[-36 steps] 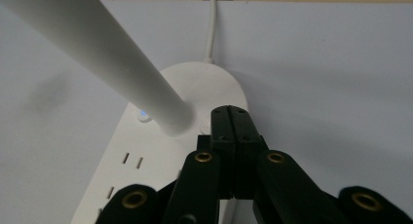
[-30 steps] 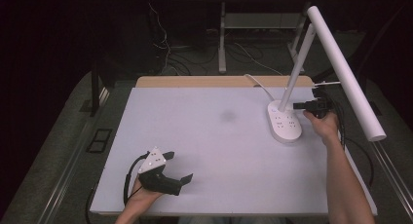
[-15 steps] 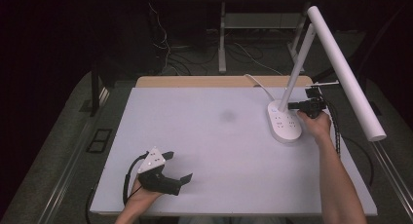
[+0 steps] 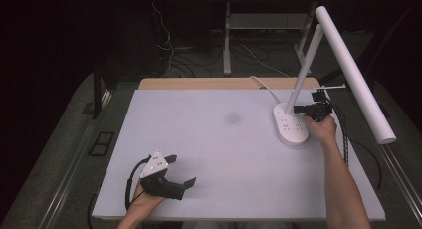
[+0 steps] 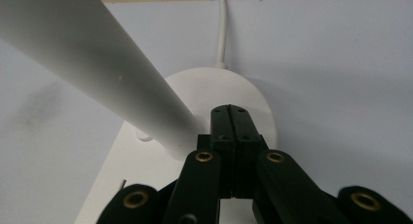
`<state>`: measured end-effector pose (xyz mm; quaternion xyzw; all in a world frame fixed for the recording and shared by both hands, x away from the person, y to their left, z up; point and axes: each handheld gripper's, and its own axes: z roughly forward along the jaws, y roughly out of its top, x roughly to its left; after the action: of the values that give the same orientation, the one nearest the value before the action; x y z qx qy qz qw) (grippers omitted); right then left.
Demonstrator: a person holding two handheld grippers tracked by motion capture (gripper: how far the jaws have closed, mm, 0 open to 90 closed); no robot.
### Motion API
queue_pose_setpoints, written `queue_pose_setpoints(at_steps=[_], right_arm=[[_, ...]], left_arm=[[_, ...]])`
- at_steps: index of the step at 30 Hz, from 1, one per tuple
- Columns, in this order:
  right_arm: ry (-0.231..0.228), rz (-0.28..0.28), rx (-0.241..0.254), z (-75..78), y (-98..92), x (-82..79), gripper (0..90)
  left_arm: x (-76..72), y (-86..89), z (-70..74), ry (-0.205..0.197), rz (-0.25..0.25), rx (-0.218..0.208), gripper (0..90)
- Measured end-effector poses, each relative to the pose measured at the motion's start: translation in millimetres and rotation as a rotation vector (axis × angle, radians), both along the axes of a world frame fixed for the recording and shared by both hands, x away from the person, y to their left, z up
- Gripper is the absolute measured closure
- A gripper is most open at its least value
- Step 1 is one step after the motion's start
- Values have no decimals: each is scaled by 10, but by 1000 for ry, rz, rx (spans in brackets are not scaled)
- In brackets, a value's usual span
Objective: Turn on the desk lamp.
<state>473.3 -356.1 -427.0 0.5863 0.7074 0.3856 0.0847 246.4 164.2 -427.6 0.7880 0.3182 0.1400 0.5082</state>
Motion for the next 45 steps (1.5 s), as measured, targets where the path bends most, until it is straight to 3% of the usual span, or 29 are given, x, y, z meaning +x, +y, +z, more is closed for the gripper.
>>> queue_pose_setpoints(at_steps=[3,7,10,17,23,45], right_arm=[[-22,4,-14,-8,1,-3,894],[-28,5,14,16,-6,-7,891],[-46,6,-2,56,-10,-20,892],[-47,6,5,127,-58,-69,892],[-62,21,-28,225,-68,-134,891],[-98,45,-79,495,72,-512,892]], left_arm=[[-1,1,-1,-1,-3,3,0],[9,7,-1,3,4,0,0],[13,13,-2,4,4,2,0],[6,9,0,-1,7,2,0],[1,7,3,-4,8,2,0],[-34,26,26,-16,-8,-8,0]])
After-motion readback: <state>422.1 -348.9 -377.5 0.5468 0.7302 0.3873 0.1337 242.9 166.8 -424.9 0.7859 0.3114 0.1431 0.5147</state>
